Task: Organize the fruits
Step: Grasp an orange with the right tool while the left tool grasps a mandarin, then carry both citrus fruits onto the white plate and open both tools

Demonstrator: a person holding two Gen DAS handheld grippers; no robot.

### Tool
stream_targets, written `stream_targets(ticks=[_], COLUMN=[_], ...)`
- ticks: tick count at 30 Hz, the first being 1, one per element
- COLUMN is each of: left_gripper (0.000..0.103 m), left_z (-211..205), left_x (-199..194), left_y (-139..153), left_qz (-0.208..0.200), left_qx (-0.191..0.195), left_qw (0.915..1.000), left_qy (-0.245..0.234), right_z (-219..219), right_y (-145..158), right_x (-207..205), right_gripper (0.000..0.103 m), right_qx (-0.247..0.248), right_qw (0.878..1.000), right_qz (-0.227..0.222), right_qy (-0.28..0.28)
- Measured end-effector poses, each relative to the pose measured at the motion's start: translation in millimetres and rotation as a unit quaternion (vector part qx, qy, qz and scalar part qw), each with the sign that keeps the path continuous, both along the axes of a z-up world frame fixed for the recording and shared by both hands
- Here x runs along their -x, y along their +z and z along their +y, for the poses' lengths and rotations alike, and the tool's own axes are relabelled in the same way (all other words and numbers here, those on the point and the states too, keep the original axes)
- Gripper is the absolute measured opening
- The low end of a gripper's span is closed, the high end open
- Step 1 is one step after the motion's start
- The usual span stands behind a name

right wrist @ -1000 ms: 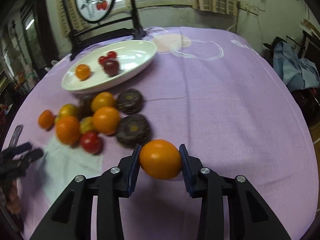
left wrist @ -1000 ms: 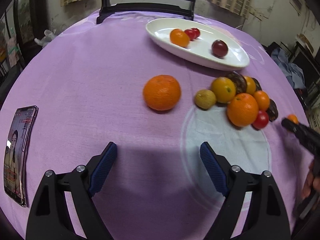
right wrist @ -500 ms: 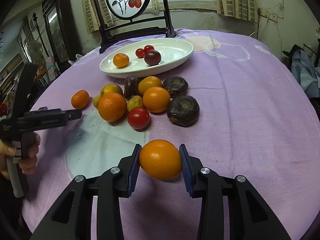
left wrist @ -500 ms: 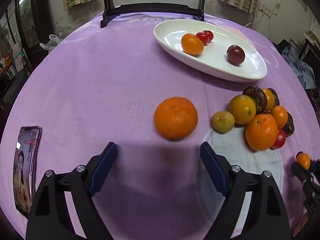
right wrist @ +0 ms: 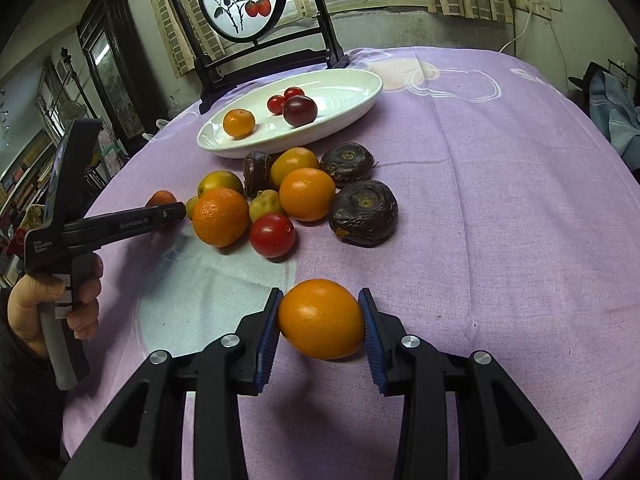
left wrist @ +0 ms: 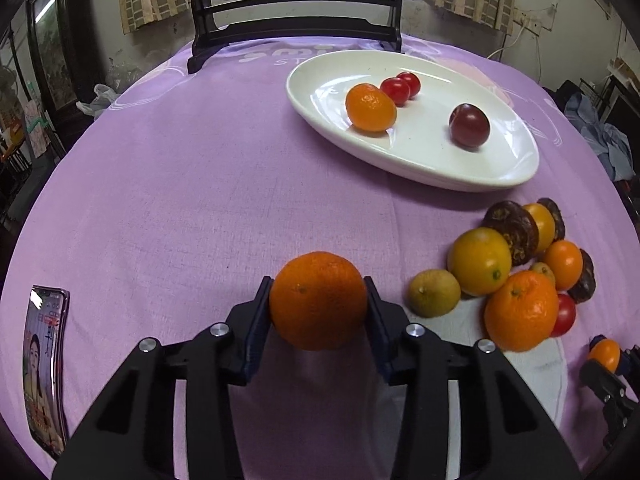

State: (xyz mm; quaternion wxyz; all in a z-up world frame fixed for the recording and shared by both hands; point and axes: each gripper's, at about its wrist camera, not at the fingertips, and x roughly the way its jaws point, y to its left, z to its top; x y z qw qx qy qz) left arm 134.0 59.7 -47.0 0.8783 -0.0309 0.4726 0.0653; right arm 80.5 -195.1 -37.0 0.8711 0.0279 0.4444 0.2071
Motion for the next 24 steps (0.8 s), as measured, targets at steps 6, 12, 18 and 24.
stream_targets(ticks=[6, 12, 18, 24], left_gripper=[0.043, 0.043, 0.043, 0.043], left_z=[-1, -8, -12, -26], left_x=[17, 37, 30, -13], left_y=[6, 27, 62, 81], left_qz=[0.008, -0.006, -0.026, -0.038], left_qx=[0.025, 0.041, 0.052, 0.046], left_qw=[0.9996, 0.9981, 0.9961, 0.9955], left_qy=[-0.012, -0.044, -0.066, -0.073], right_z=[-1, 4, 21, 50], right_y=[2, 10, 35, 75], right_x=[1, 4, 2, -35], right_gripper=[0.039, 0.039, 0.039, 0.039], right_qx=[0.007, 0.019, 0.016, 0.04], right_qw=[1.0, 0.999, 0.998, 0.993], right_qz=[-0.011, -0.032, -0.055, -0.102], right_qy=[-0.008, -0.006, 0.024, 0.048])
